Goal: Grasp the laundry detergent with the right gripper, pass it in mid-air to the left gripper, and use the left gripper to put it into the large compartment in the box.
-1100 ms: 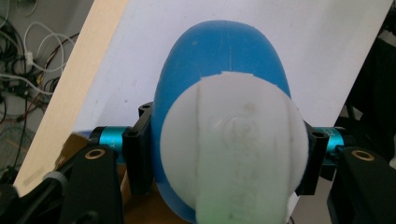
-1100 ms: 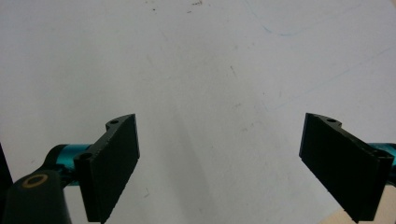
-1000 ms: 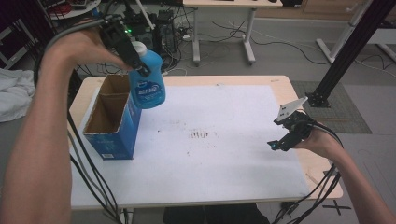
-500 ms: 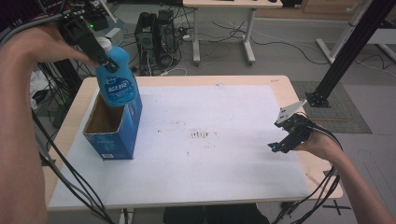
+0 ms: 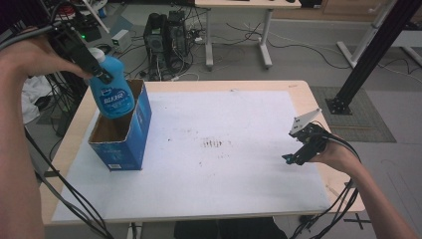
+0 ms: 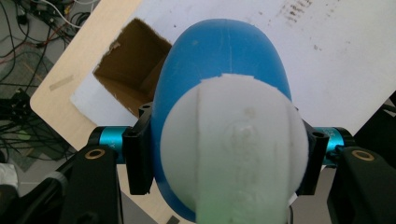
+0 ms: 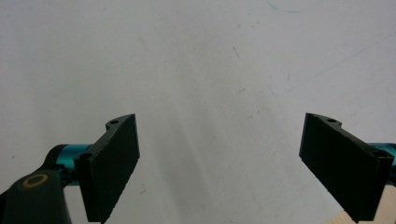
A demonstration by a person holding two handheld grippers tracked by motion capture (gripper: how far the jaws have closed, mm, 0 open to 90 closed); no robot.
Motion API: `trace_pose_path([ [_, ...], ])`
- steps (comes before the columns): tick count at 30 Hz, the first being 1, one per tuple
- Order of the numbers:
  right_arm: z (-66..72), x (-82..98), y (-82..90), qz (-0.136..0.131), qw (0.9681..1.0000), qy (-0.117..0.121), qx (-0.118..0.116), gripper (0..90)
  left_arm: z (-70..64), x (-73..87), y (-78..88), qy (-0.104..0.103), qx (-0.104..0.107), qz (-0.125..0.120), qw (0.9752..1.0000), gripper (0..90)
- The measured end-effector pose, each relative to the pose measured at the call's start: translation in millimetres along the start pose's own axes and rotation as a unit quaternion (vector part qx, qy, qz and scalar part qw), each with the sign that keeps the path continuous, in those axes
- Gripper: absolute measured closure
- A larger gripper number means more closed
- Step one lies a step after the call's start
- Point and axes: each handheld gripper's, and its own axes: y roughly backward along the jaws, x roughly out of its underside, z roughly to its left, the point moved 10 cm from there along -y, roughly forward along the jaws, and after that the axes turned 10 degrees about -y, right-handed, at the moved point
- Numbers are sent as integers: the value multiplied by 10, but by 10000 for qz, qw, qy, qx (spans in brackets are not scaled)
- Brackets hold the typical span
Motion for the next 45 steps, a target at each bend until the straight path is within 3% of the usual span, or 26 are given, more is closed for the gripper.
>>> trace_pose_path([
  [1, 28, 11, -16, 29, 9999, -56, -101, 114, 2, 10, -18, 52, 1, -17, 10000, 382],
  [2, -9, 5, -34, -38, 9999, 111, 24, 114, 12, 30, -39, 56, 5, -3, 10000, 382],
  [5, 27, 36, -36, 94, 9999, -46, -62, 114, 18, 87, -119, 120, 36, 8, 9999, 382],
  [9, 16, 53, -79, 68, 9998, 161, -25, 114, 30, 175, -248, 176, 82, 24, 9998, 381],
  [11, 19, 57, -85, 74, 9998, 159, -34, 114, 28, 232, -313, 117, 140, 134, 9997, 382],
  [17, 32, 63, -84, 97, 9999, 84, -34, 114, -12, 297, -551, 204, 264, 115, 9994, 382],
  [18, 52, 83, -66, 202, 9998, -22, -71, 114, -4, 328, -587, 106, 278, 217, 9993, 382],
  [20, 25, 77, -80, 137, 9998, 119, 15, 114, -3, 368, -669, 41, 318, 313, 9990, 382],
  [24, 52, 107, -98, 208, 9998, 8, -21, 114, -33, 418, -853, 69, 400, 321, 9987, 382],
  [28, 47, 108, -137, 189, 9997, 171, -46, 114, -59, 478, -1020, 4, 447, 410, 9982, 382],
  [34, 60, 103, -170, 153, 9998, 154, -19, 114, -106, 567, -1258, -87, 536, 522, 9972, 382],
  [37, 52, 91, -178, 124, 9996, 235, -20, 114, -119, 603, -1337, -159, 574, 587, 9965, 382],
  [40, 77, 107, -175, 182, 9998, 105, -11, 114, -134, 625, -1414, -179, 586, 598, 9963, 382],
  [45, 80, 107, -187, 169, 9997, 149, -21, 114, -157, 655, -1499, -243, 597, 647, 9958, 381],
])
